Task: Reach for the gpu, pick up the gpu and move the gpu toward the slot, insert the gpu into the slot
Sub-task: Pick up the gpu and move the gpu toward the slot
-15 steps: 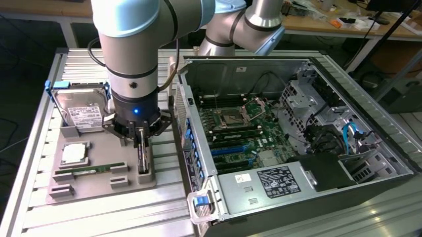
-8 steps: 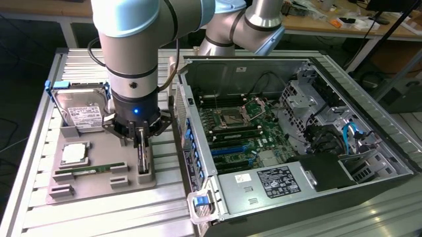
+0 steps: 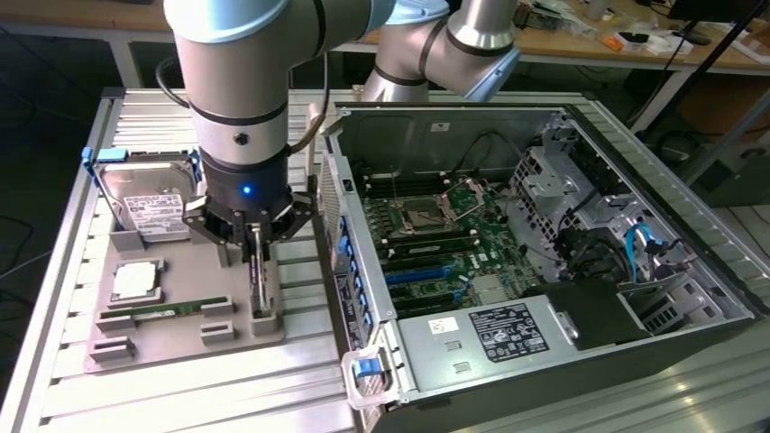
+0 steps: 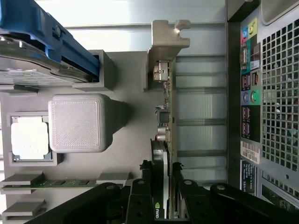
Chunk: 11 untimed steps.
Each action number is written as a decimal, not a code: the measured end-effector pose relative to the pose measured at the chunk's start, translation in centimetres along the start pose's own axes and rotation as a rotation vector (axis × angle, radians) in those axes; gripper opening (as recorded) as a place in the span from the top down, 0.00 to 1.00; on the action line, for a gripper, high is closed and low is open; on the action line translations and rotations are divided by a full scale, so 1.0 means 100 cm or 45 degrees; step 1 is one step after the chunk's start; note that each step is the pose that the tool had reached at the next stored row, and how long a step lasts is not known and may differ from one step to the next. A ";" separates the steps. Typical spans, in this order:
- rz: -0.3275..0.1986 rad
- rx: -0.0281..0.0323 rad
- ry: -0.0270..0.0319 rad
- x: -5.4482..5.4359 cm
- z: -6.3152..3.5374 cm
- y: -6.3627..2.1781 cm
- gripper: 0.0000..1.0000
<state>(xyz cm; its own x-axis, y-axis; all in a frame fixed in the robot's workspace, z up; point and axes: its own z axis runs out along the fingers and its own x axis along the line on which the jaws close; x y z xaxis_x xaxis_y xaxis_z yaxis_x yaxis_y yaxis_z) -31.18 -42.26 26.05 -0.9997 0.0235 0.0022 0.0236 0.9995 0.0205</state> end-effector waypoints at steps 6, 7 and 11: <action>0.000 0.0001 0.0000 0.000 -0.0233 0.0005 0.73; 0.000 0.0001 0.0001 0.000 -0.0273 0.0006 0.73; 0.000 0.0001 0.0002 0.000 -0.0437 0.0009 0.73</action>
<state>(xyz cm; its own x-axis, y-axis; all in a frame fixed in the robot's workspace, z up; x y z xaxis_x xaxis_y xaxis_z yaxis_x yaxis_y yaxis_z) -31.18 -42.26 30.42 -0.9997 0.0235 0.0023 0.0235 0.9995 0.0204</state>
